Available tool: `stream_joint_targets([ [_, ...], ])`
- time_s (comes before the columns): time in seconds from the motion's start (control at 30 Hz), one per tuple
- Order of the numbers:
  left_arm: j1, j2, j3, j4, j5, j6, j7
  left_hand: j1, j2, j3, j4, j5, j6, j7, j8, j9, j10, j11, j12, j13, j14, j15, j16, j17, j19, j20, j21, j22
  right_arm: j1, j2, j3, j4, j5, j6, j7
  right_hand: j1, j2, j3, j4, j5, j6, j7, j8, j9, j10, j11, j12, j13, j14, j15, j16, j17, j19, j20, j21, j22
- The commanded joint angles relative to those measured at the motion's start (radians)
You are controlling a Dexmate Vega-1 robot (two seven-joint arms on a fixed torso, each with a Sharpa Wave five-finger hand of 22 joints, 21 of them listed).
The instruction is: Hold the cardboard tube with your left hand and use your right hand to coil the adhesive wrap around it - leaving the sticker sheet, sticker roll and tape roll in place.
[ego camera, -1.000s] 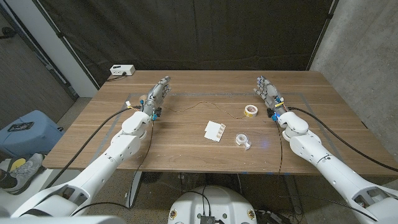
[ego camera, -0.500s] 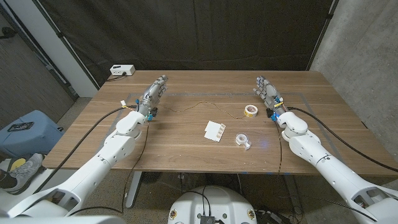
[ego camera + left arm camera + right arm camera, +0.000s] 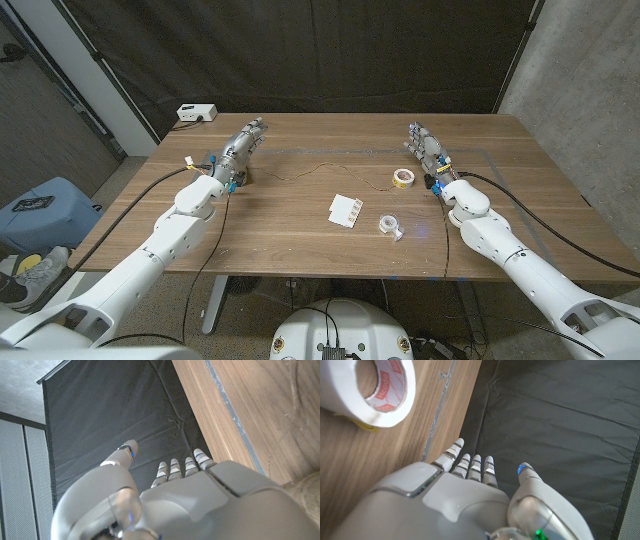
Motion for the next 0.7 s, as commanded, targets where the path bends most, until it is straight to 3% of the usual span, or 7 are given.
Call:
stream_joint_targets([
  [0.03, -0.018, 0.066, -0.003, -0.008, 0.018, 0.005, -0.067, 0.021, 0.000, 0.007, -0.010, 0.014, 0.012, 0.001, 0.005, 0.004, 0.003, 0.001, 0.005, 0.003, 0.001, -0.001, 0.002, 0.003, 0.003, -0.001, -0.005, 0.004, -0.002, 0.013, -0.009, -0.008, -0.015, 0.003, -0.024, 0.010, -0.008, 0.006, -0.002, 0.001, 0.004, -0.004, -0.002, 0.004, -0.005, -0.004, -0.001, 0.005, -0.001, -0.033, 0.006, 0.003, 0.001, -0.039, 0.006, 0.001],
  [0.7, -0.038, 0.146, -0.008, -0.014, 0.031, 0.013, -0.157, 0.056, -0.004, 0.033, -0.037, 0.058, 0.028, -0.001, 0.007, 0.004, 0.007, 0.006, 0.006, 0.005, 0.002, 0.000, 0.001, 0.004, 0.003, 0.002, -0.011, 0.004, -0.015, 0.030, -0.011, -0.021, -0.031, 0.006, -0.072, 0.011, -0.010, 0.012, -0.004, 0.000, 0.006, -0.003, -0.001, 0.004, -0.012, -0.005, -0.002, 0.005, 0.000, -0.033, 0.006, 0.002, 0.000, -0.037, 0.006, 0.001],
])
